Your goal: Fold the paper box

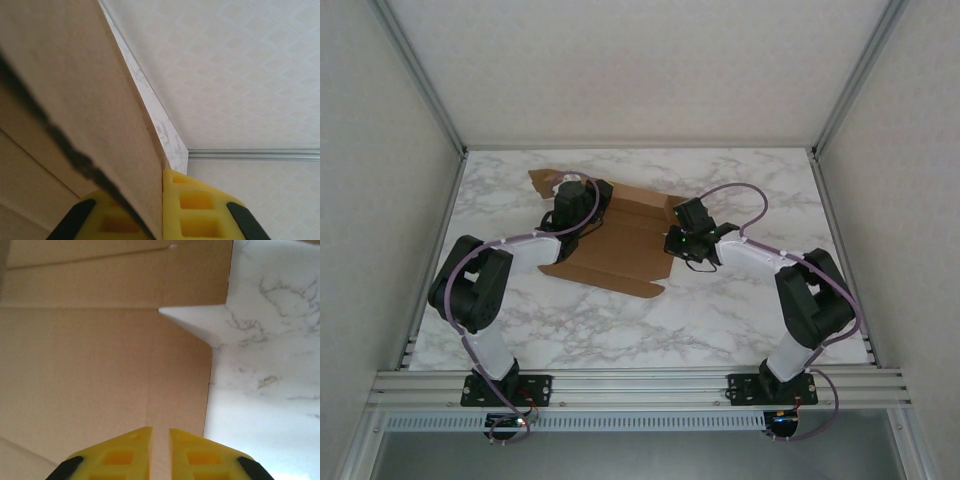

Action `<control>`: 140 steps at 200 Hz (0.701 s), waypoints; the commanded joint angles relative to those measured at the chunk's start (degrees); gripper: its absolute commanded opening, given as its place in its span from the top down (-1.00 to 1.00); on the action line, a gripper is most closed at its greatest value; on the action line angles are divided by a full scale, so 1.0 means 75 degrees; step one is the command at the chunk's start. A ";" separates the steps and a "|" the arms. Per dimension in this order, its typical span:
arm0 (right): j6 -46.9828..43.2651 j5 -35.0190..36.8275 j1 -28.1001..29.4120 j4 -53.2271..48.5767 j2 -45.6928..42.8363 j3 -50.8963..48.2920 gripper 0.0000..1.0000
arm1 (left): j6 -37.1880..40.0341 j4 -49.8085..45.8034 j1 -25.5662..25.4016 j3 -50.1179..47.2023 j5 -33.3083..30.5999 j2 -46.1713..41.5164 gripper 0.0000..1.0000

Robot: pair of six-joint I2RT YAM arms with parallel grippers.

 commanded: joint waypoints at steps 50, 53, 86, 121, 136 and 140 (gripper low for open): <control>0.0689 0.1618 -0.0322 0.0183 0.0754 0.0320 0.91 | -0.0126 -0.0507 -0.0068 -0.0123 -0.0069 0.0135 0.97; 0.0712 0.1590 -0.0348 0.0184 0.0798 0.0318 0.91 | -0.0124 -0.0505 -0.0068 -0.0113 -0.0069 0.0138 0.96; 0.0658 0.1159 -0.0478 0.0464 0.1415 0.0482 0.91 | -0.0106 -0.0442 -0.0068 -0.0124 0.0017 0.0155 0.96; 0.0859 0.0994 -0.0499 0.0560 0.1941 0.0778 0.94 | -0.0112 -0.0395 -0.0068 -0.0193 0.0035 0.0164 0.95; 0.1039 0.0859 -0.0516 0.0552 0.2114 0.0905 0.95 | -0.0112 -0.0406 -0.0068 -0.0194 0.0077 0.0170 0.95; 0.1062 0.0799 -0.0512 0.0553 0.2151 0.0958 0.95 | -0.0123 -0.0406 -0.0068 -0.0194 0.0093 0.0170 0.95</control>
